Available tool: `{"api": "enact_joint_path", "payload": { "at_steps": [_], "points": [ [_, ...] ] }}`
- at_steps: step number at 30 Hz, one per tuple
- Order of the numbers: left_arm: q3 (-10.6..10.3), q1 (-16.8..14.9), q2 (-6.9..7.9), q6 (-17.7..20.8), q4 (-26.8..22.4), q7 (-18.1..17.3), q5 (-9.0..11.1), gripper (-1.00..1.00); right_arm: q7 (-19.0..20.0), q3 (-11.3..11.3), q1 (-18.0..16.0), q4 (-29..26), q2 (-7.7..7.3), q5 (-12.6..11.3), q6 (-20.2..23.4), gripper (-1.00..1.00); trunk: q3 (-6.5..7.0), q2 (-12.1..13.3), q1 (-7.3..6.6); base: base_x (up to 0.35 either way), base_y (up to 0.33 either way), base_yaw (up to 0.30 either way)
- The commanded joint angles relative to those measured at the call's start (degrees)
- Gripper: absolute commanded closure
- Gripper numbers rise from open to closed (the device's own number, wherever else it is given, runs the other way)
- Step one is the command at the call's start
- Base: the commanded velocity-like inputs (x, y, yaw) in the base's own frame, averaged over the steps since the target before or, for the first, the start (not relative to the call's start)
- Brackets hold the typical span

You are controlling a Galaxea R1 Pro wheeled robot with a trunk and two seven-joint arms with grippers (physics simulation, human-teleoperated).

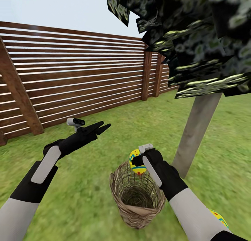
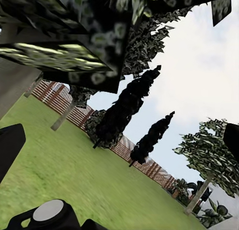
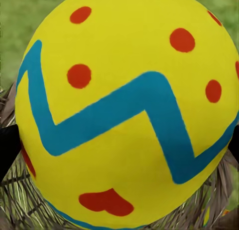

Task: Take the three Easter eggs out of the wicker basket on the lawn in the garden, then place them on the lawn next to a single tree (choose any tree) so that all three eggs are next to the same tree and none are left in the basket.

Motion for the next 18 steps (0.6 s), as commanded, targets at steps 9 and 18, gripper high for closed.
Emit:
{"api": "enact_joint_path", "payload": {
  "at_steps": [9, 18],
  "points": [
    [0.0, 0.0, 0.13, 0.3, 0.0, 0.0, 0.4, -1.00, -0.7, -0.2, 0.0, -0.1, -2.87, -0.3, 0.1, 1.00, 1.39, 3.2, -1.77, 0.000, 0.000, 0.000],
    [0.1, 0.0, 0.22, -0.1, 0.0, -0.5, 0.6, -1.00, -0.7, 0.0, 0.0, -0.2, -3.44, -0.3, 0.1, 1.00, 1.39, 3.2, -1.77, -0.062, -0.119, 0.000]
  ]
}}
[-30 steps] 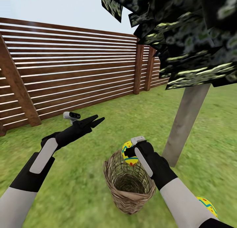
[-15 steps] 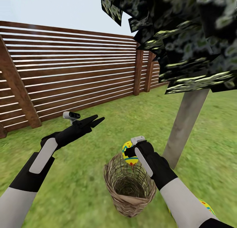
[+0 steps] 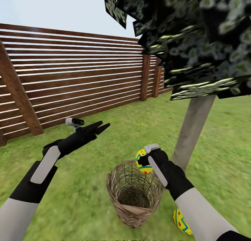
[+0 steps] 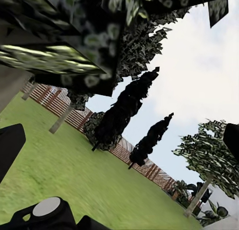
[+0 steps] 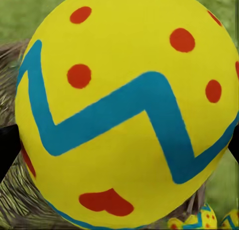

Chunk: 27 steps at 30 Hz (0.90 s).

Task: Take the three Easter eggs out of the wicker basket on the lawn in the garden, then place them on the lawn next to a single tree (choose any tree) so that all three eggs are next to the same tree and none are left in the basket.

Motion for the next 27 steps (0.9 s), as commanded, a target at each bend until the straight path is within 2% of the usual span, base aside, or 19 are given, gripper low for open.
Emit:
{"api": "enact_joint_path", "payload": {
  "at_steps": [1, 8, 11, 13, 20, 24, 27],
  "points": [
    [-0.1, 0.0, 0.05, 0.3, 0.0, 0.1, 0.4, -1.00, -0.5, 0.1, 0.0, 0.0, -0.01, -0.7, 0.1, 1.00, -0.05, 0.0, -0.03, -0.172, -0.284, 0.000],
    [-0.1, -0.1, 0.05, 0.3, 0.0, 0.1, 0.4, -1.00, -0.5, -0.1, 0.0, -0.2, -0.17, -0.8, 0.0, 1.00, -0.05, 0.0, -0.03, -0.161, -0.269, 0.000],
    [-0.2, 0.0, 0.11, 0.2, 0.0, -3.6, 0.7, -1.00, -0.5, -0.1, 0.0, -0.2, -0.10, -0.9, 0.0, 1.00, 0.31, 0.8, -0.47, -0.011, -0.023, 0.000],
    [-0.1, 0.0, 0.10, 0.3, 0.0, -4.7, 0.4, -1.00, -0.5, 0.0, 0.0, -0.2, -0.05, -0.9, 0.0, 1.00, 0.67, 1.6, -0.91, -0.001, -0.002, 0.000],
    [-0.2, 0.0, 0.03, 0.4, 0.0, -4.9, 0.3, -1.00, -0.3, -0.2, 0.0, -0.3, -0.01, -0.9, -0.1, 1.00, 1.92, 4.4, -2.44, 0.000, 0.000, 0.000],
    [0.5, 0.3, 0.78, 0.4, 0.2, -5.1, 0.6, -1.00, 1.2, 0.1, 0.0, 0.2, -1.27, -3.0, -1.0, 1.00, 1.92, 4.4, -2.44, 0.000, 0.000, 0.000],
    [1.4, 0.5, 1.45, 0.4, 0.1, -5.2, 0.7, -1.00, 0.3, 0.3, 0.4, -0.4, -0.26, -2.6, -1.3, 1.00, 1.92, 4.4, -2.44, -0.067, 0.000, 0.000]
  ]
}}
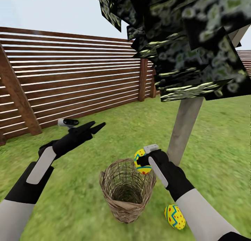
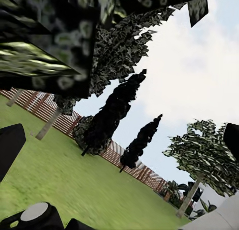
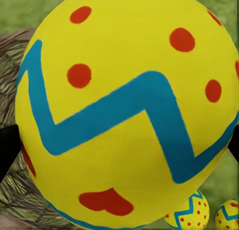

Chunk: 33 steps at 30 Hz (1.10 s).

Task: Take the three Easter eggs out of the wicker basket on the lawn in the garden, then place them on the lawn next to a single tree (choose any tree) so that all three eggs are next to the same tree and none are left in the basket.

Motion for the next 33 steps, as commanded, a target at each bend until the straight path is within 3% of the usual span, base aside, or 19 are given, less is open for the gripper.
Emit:
{"api": "enact_joint_path", "payload": {
  "at_steps": [1, 5, 9, 12, 17, 24, 26, 28, 29, 31, 33],
  "points": [
    [0.2, 0.0, 0.11, 0.4, 0.0, 0.0, 0.4, -1.00, -0.9, 0.1, 0.0, -0.1, 0.32, -0.3, 0.1, 1.00, -0.05, 0.0, -0.03, -0.279, 0.000, 0.000],
    [1.1, 0.0, 0.15, 0.4, 0.0, 0.0, 0.4, -1.00, -2.0, 0.5, 0.1, -0.4, 1.61, 1.2, 0.1, 1.00, -0.05, 0.0, -0.03, -0.324, 0.000, 0.000],
    [1.1, 0.0, 0.15, 0.4, 0.0, 0.0, 0.4, -1.00, -1.9, 0.7, 0.1, -0.6, 1.68, 1.9, 0.1, 1.00, -0.05, 0.0, -0.03, -0.246, 0.000, 0.000],
    [1.1, 0.0, 0.15, 0.4, 0.0, 0.0, 0.4, -1.00, -1.5, 3.2, 0.1, -1.0, 1.78, 1.9, 0.0, 1.00, -0.05, 0.0, -0.03, -0.019, 0.000, 0.000],
    [1.1, 0.0, 0.15, 0.3, 0.0, -0.1, 0.4, -1.00, 6.2, 4.3, 0.1, -3.7, 2.45, 2.0, -0.4, 1.00, -0.05, 0.0, -0.03, -0.001, 0.000, 0.000],
    [1.2, 0.0, 0.23, 0.4, 0.0, -0.1, 0.4, -1.00, 8.2, 4.3, 0.1, -8.1, 2.95, 1.8, 0.0, 1.00, -0.05, 0.0, -0.03, -0.005, 0.000, 0.000],
    [1.3, 0.0, 0.61, 0.4, 0.1, -0.1, 0.4, -1.00, 12.1, 4.1, 0.0, -8.5, 2.66, 1.0, 0.2, 1.00, -0.05, 0.0, -0.03, -0.208, 0.000, 0.000],
    [2.0, 0.0, 3.97, 0.4, 0.0, -0.7, 0.7, -1.00, 16.8, 3.8, 0.0, -9.0, 2.43, 0.7, 0.5, 1.00, -0.05, 0.0, -0.03, -0.312, 0.000, 0.000],
    [3.3, 0.1, 5.16, 0.4, 0.2, -2.9, 1.0, -1.00, 19.0, 3.7, 0.0, -9.5, 2.32, 0.6, 0.5, 1.00, -0.05, 0.0, -0.03, -0.328, 0.000, 0.000],
    [4.7, 0.3, 5.92, 0.4, 0.4, -8.0, 0.9, -1.00, 24.7, 1.9, 0.0, -9.6, 2.18, 0.6, 0.7, 1.00, -0.05, 0.0, -0.03, -0.225, 0.000, 0.000],
    [5.1, 0.3, 6.04, 0.4, 1.1, -9.9, 0.7, -1.00, 32.4, -1.4, 0.0, -9.7, 1.72, 0.5, 1.1, 1.00, -0.05, 0.0, -0.03, -0.039, 0.000, 0.000]
  ]
}}
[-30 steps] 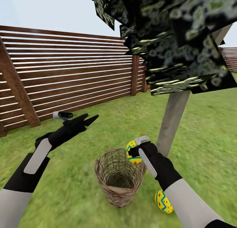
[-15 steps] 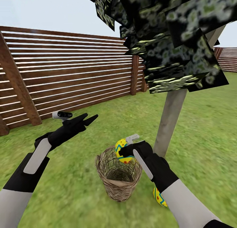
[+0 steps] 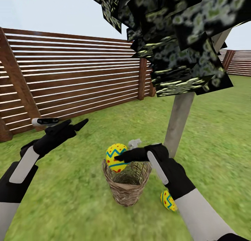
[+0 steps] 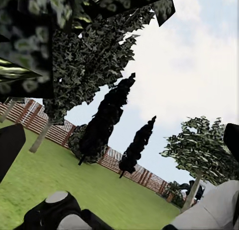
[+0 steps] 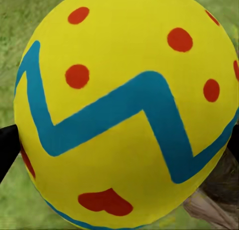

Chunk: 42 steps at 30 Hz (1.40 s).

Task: Take the three Easter eggs out of the wicker basket on the lawn in the garden, then place them on the lawn next to a single tree (choose any tree) so that all three eggs are next to the same tree and none are left in the basket.

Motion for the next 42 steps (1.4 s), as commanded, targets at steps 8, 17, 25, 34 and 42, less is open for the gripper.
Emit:
{"api": "enact_joint_path", "payload": {
  "at_steps": [8, 17, 25, 34, 42],
  "points": [
    [-0.1, 0.0, 0.06, 0.4, 0.7, -0.3, 0.3, -1.00, 23.5, -7.0, 0.0, 0.7, -8.20, 0.1, 0.5, 1.00, -0.05, 0.0, -0.01, -0.003, 0.000, 0.000],
    [0.1, 0.0, 0.14, 0.4, 2.0, -0.3, 0.3, -1.00, 35.2, -6.9, 0.0, 2.0, -15.76, -6.4, 0.8, 1.00, -0.05, 0.0, -0.01, 0.000, 0.000, 0.000],
    [0.2, 0.0, 0.14, 0.4, 2.1, -0.3, 0.3, -1.00, 36.5, -6.6, 1.8, 2.2, -24.29, -14.1, 0.8, 1.00, -0.05, 0.0, -0.01, 0.000, 0.000, 0.000],
    [0.2, 0.0, 0.14, 0.4, 2.7, -0.3, 0.3, -1.00, 43.3, -6.6, 2.9, 4.7, -33.08, -14.1, 0.7, 1.00, -0.05, 0.0, -0.01, 0.000, 0.000, 0.000],
    [1.3, 0.0, 0.14, 0.4, 2.8, -0.3, 0.3, -1.00, 48.1, -6.7, 3.0, 10.9, -40.10, -14.0, 0.6, 1.00, -0.05, 0.0, -0.01, 0.000, 0.000, 0.000]
  ]
}}
